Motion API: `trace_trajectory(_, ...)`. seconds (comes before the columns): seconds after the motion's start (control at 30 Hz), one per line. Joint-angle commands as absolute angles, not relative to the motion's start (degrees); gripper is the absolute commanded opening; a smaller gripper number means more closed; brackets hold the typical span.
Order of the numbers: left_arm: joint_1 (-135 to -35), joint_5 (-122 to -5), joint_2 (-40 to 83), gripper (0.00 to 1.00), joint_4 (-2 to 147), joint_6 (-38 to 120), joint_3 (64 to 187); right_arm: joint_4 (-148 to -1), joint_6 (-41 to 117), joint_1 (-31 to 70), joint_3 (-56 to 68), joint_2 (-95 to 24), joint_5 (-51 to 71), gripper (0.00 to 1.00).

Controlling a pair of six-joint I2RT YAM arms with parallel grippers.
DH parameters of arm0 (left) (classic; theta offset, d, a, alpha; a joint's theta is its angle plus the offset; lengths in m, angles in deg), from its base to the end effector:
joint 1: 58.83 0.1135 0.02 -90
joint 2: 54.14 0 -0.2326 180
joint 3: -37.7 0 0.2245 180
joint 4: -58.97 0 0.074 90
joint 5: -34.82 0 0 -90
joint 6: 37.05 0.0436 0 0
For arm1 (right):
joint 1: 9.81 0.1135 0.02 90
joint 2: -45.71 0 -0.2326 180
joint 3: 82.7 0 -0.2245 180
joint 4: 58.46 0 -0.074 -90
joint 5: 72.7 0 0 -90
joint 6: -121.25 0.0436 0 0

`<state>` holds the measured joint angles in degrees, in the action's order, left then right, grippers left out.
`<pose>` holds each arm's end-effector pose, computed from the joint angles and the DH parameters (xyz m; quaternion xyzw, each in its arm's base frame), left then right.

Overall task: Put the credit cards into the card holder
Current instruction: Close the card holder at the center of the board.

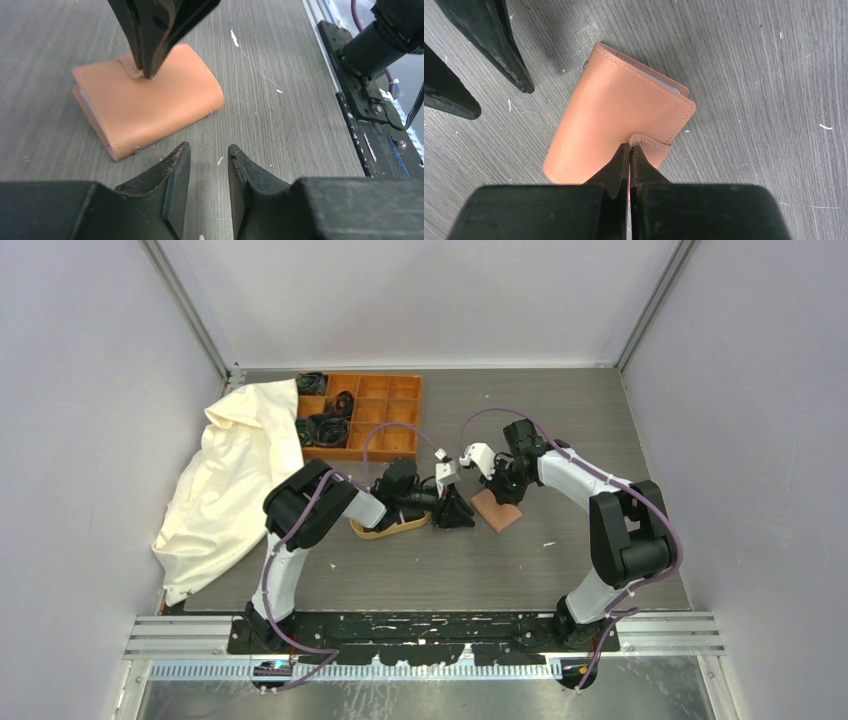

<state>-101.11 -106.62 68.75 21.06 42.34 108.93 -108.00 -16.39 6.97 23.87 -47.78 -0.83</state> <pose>0.2611 -0.2835 0.1087 0.4511 0.6087 -0.5534 0.3460 0.2692 0.0953 0.1605 -0.5417 0.8075 0.1029 0.2098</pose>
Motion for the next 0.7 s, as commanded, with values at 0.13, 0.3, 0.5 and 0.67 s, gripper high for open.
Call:
trace_trajectory(0.13, -99.43, -106.17, 64.28, 0.34, 6.01, 37.84, 106.13, -110.46, -17.79, 7.35, 27.5, -48.45, 0.92, 0.01)
trace_trajectory(0.3, -99.44, -106.54, 63.42, 0.34, 6.08, 37.69, 105.64, -109.91, -19.62, 7.38, 29.66, -46.93, 1.52, 0.01)
trace_trajectory(0.5, -99.07, -105.93, 61.33, 0.33, 6.23, 38.34, 103.85, -109.47, -21.66, 7.41, 32.09, -45.57, 1.87, 0.01)
trace_trajectory(0.67, -97.85, -104.98, 58.83, 0.33, 7.77, 38.86, 101.81, -109.55, -23.01, 7.41, 33.53, -44.19, 1.29, 0.01)
